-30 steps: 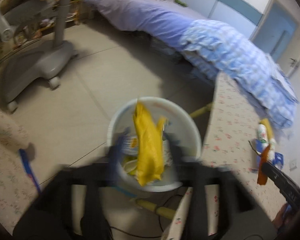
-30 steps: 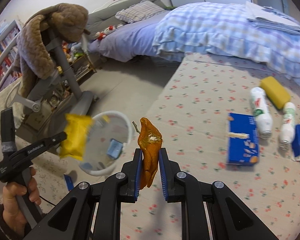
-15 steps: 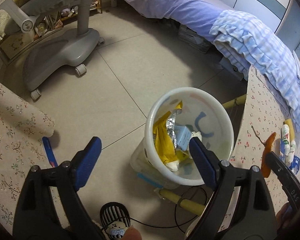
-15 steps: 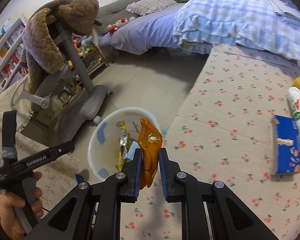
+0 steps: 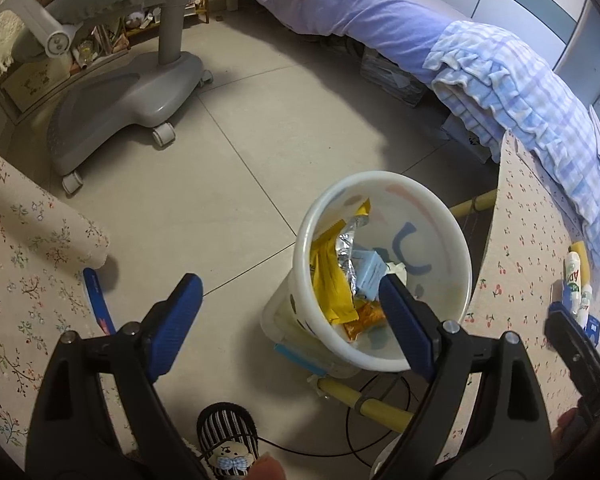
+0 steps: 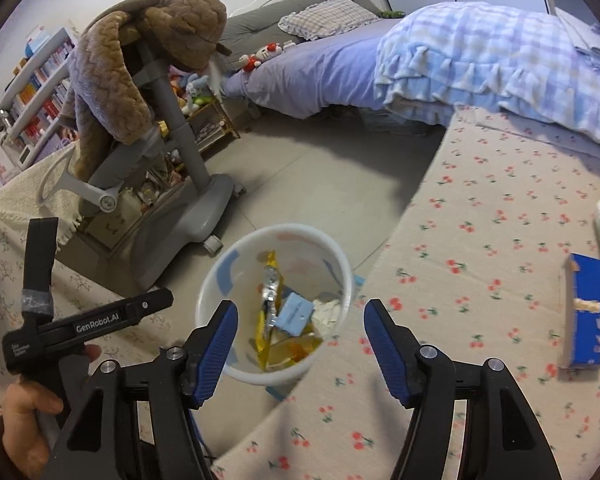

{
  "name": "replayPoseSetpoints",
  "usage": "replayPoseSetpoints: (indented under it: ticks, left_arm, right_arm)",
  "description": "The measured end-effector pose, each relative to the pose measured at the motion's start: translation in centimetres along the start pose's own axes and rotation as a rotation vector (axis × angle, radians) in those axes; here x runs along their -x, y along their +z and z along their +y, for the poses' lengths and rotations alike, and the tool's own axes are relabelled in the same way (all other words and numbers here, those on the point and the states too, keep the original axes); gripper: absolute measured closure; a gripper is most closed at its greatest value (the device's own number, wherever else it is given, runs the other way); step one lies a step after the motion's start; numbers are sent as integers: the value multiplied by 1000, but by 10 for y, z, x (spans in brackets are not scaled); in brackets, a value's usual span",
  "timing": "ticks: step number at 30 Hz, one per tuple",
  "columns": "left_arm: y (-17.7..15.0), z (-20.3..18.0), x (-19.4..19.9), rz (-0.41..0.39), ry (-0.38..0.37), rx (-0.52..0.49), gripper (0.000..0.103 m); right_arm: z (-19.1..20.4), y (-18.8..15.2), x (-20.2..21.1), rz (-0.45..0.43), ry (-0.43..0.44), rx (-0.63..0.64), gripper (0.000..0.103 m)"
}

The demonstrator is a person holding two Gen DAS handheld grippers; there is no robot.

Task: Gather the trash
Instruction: 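Move both grippers back over the table toward the blue boxes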

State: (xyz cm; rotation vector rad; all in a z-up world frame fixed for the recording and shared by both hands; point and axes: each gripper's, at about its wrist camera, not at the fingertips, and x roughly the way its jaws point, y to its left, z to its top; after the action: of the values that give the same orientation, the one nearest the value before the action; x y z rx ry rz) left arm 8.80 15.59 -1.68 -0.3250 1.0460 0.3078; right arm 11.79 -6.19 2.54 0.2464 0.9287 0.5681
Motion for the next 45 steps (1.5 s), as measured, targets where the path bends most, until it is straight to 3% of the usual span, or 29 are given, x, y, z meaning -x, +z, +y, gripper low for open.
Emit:
replayPoseSetpoints:
  ticks: [18, 38, 40, 42, 45]
  left_arm:
    - [-27, -71, 11, 0, -66, -168, 13]
    - [-58, -182, 15, 8, -163, -336, 13]
    - [-61, -195, 14, 6, -170, -359, 12]
    - [-64, -206, 13, 4, -181, -374, 3]
    - [-68, -224, 9, 14, -211, -382, 3]
  right_arm:
    - [-93, -26, 104, -80, -150, -167, 27]
    - [-185, -63, 183, -150, -300, -282, 19]
    - [-196, -66, 187, -149, -325, -299, 19]
    - [-210, -68, 190, -141, -351, -316, 19]
    - [-230, -69, 195, -137, -372, -359, 19]
